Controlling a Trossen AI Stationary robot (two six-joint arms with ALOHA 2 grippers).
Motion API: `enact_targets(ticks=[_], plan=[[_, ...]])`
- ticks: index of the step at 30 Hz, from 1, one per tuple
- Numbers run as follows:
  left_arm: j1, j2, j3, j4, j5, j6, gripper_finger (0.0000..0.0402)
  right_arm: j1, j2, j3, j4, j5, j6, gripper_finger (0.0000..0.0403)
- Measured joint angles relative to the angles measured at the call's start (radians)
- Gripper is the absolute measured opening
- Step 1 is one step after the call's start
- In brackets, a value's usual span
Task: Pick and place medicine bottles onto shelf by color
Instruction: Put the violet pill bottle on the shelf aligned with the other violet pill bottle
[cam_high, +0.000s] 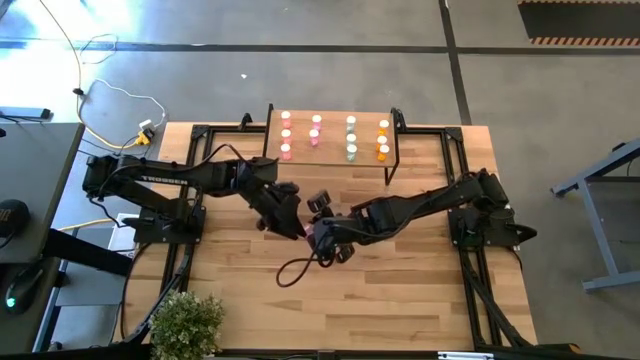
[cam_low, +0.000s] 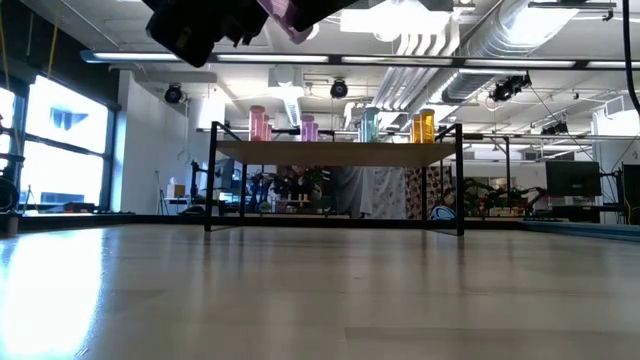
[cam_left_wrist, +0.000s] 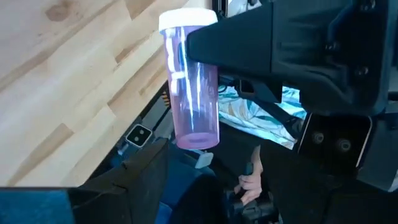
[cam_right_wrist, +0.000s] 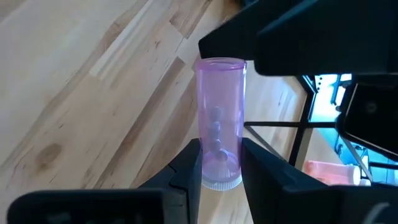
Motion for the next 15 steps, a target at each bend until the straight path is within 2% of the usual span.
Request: enact_targets(ticks=[15], plan=[[0.002,-0.001,0.0,0.02,0.141,-0.09,0.0241,0.055,-0.002,0.064,0.043,0.019,-0.017,0.0083]])
